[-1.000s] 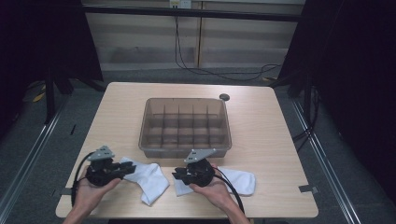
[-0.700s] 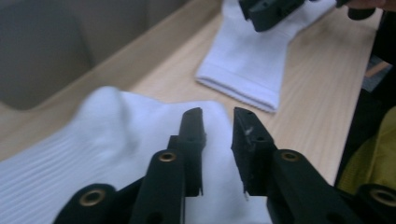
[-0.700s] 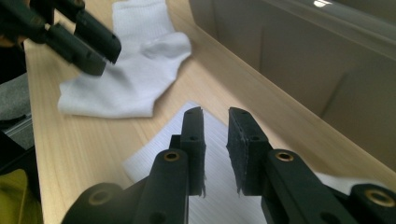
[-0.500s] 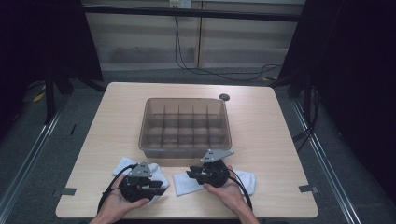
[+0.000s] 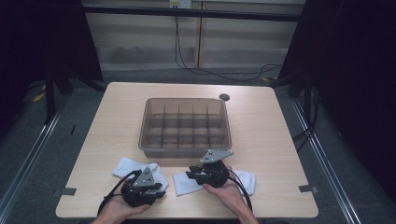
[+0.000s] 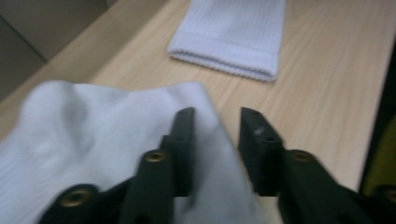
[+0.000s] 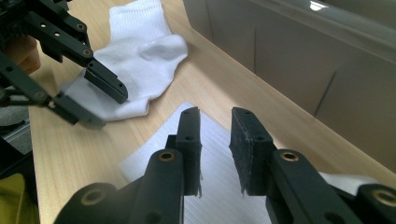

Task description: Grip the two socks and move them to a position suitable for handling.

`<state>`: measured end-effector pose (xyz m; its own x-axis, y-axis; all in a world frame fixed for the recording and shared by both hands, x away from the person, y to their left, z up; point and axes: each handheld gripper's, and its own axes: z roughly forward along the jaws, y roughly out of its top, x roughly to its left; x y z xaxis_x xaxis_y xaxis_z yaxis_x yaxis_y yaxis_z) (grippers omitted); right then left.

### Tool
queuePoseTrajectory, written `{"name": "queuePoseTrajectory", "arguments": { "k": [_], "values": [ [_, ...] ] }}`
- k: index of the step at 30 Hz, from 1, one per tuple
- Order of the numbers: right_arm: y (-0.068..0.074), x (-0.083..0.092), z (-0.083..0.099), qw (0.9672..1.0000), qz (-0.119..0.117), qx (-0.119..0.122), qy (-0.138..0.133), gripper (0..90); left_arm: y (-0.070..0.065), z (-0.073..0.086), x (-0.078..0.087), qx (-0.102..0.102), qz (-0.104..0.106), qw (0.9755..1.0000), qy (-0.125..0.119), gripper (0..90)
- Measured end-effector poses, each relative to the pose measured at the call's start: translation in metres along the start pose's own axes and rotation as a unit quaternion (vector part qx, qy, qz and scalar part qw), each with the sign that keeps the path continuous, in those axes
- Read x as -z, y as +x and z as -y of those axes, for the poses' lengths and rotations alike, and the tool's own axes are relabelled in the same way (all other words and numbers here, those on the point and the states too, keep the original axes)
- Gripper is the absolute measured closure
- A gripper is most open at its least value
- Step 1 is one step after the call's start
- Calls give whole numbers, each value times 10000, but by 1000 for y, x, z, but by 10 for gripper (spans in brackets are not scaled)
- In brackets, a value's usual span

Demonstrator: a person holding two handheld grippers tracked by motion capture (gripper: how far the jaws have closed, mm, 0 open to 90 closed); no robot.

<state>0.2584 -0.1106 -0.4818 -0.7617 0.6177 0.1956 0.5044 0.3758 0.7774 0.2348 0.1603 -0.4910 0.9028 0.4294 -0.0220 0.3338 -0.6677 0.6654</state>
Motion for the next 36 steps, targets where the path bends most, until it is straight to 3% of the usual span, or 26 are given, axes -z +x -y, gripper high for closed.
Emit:
{"name": "queuePoseTrajectory", "arguments": {
  "k": [2, 4, 9, 12, 15, 16, 18, 21, 23, 25, 31, 34, 36],
  "values": [
    [0, 0, 0, 10000, -1, -2, 14, 737, 0, -1, 0, 93, -73, 9999, 36, 779],
    [0, -1, 0, 10000, 5, -1, 13, 737, 6, -1, 3, 173, 22, 9998, 109, 845],
    [1, -1, -1, 10000, 19, 15, 16, 736, 12, -2, 13, 519, 281, 9979, -274, 858],
    [2, -3, -2, 10000, -9, 46, 20, 736, 19, -4, 25, 775, 472, 9932, -732, 858],
    [4, -5, -3, 10000, -34, 87, 32, 735, 29, -4, 39, 1014, 506, 9864, -1192, 858],
    [5, -5, -3, 9999, -35, 102, 47, 734, 33, -3, 43, 1119, 493, 9829, -1375, 858],
    [7, -6, -4, 9999, -51, 140, 59, 734, 40, 0, 46, 1273, 526, 9796, -1466, 858],
    [9, -9, -6, 9998, -67, 166, 86, 734, 49, 6, 46, 1394, 320, 9800, -1381, 857],
    [10, -11, -8, 9998, -96, 175, 73, 734, 57, 11, 45, 1592, 308, 9773, -1364, 857],
    [14, -15, -11, 9996, -135, 217, 72, 734, 62, 15, 44, 1642, 93, 9785, -1242, 857],
    [27, -32, -24, 9988, -326, 343, 113, 745, 75, 25, 42, 1952, 6, 9751, -1054, 854],
    [34, -46, -31, 9981, -409, 418, 211, 753, 79, 28, 38, 1951, -264, 9769, -831, 854],
    [38, -56, -36, 9975, -475, 430, 296, 752, 82, 31, 33, 2053, -219, 9758, -717, 853]
  ]
}}
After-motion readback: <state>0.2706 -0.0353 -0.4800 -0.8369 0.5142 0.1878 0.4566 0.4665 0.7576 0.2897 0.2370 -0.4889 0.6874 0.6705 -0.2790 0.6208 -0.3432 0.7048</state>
